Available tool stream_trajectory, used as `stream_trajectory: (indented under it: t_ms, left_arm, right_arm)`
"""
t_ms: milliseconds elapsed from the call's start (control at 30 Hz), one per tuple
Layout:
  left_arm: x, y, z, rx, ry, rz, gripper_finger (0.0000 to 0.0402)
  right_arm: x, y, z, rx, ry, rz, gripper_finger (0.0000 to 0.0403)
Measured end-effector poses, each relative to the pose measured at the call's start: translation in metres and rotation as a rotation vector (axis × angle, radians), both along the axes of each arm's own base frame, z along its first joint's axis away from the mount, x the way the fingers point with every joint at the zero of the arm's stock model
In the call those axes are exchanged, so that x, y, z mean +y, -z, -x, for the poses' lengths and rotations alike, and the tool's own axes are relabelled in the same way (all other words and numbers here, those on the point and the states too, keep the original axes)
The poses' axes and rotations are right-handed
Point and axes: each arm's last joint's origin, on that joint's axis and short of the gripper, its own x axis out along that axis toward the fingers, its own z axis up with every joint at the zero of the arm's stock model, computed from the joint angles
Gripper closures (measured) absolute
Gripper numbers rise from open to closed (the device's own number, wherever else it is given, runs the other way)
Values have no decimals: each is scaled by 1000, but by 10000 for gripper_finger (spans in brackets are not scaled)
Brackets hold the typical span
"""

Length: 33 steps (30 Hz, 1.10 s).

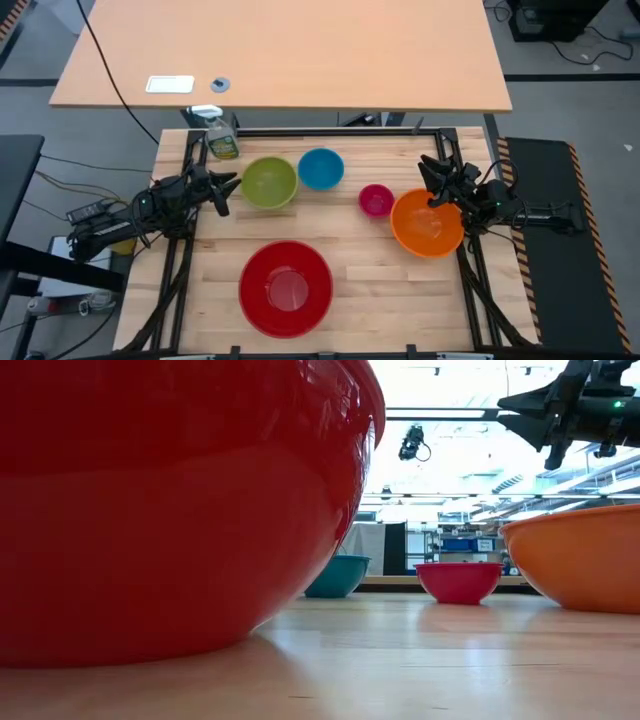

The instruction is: Nest bowls inside each other

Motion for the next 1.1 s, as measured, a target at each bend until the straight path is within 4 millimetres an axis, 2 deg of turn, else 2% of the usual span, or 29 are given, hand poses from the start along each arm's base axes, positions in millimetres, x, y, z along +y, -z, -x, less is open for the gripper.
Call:
stream_trajectory:
  t_ms: [833, 1100]
  left_arm:
    - [0, 0, 0, -1, 0, 0, 260]
    - [0, -1, 0, -7, 0, 1, 260]
  right_arm:
    - [0, 0, 0, -2, 2, 1, 245]
    - [0, -9, 5, -108, 6, 4, 245]
